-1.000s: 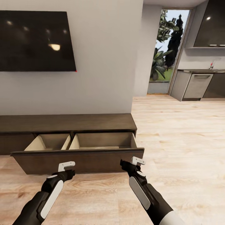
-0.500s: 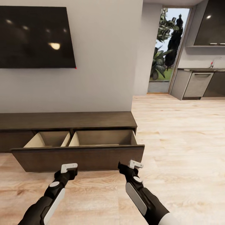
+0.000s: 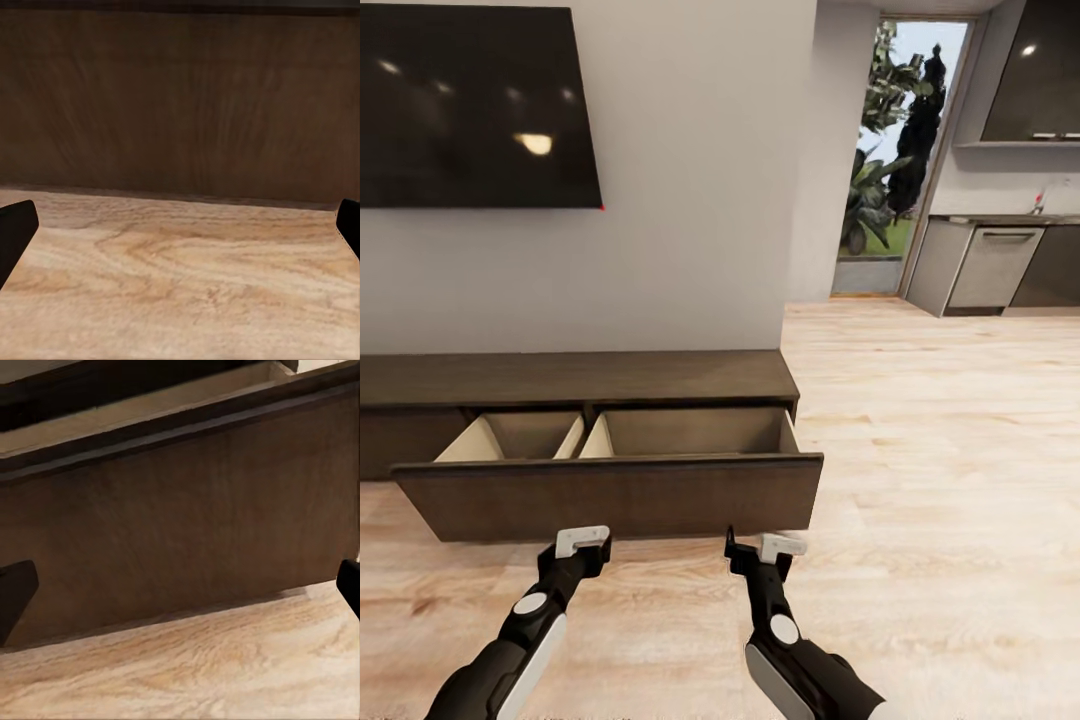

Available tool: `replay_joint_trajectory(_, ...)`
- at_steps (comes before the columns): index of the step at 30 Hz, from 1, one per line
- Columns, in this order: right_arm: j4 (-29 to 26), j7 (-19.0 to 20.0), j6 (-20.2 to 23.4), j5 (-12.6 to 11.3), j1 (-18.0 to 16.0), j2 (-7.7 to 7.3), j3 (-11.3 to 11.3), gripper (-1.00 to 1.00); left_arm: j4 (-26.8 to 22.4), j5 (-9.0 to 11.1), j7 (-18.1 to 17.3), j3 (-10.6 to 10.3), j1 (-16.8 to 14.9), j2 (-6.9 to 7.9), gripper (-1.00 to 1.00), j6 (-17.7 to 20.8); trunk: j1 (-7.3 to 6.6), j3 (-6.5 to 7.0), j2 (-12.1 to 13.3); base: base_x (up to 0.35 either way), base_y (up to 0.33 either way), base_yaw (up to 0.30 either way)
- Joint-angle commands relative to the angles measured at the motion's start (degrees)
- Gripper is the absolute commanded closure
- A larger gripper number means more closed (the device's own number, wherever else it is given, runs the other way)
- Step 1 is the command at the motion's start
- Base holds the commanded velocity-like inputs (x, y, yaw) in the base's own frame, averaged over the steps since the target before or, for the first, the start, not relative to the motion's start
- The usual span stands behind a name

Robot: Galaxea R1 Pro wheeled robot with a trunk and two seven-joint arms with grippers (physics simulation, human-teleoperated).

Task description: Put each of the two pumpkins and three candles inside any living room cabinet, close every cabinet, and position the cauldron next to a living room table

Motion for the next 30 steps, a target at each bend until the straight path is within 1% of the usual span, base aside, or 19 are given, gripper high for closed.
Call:
replay_joint_trajectory(1, 0.15, -0.23, -1.29, -0.52, -0.08, -0.10, 0.35, -1.00, -0.09, 0.55, 0.56, -0.23, -0.02, 0.08, -1.00, 0.02, 0.05, -0.27, -0.11, 0.000, 0.000, 0.000)
replay_joint_trajectory(9, 2.28, -0.18, -3.34, -0.40, -0.08, -0.15, 0.42, -1.00, -0.08, 0.45, 0.64, -0.20, 0.01, 0.08, -1.00, -0.28, 0.25, -2.05, -0.22, 0.000, 0.000, 0.000)
replay_joint_trajectory(30, 2.59, -0.10, -3.69, -0.30, -0.08, -0.21, 0.42, -1.00, -0.09, 0.38, 1.06, -0.27, 0.01, 0.08, -1.00, -0.29, 0.79, -6.70, -0.50, 0.000, 0.000, 0.000)
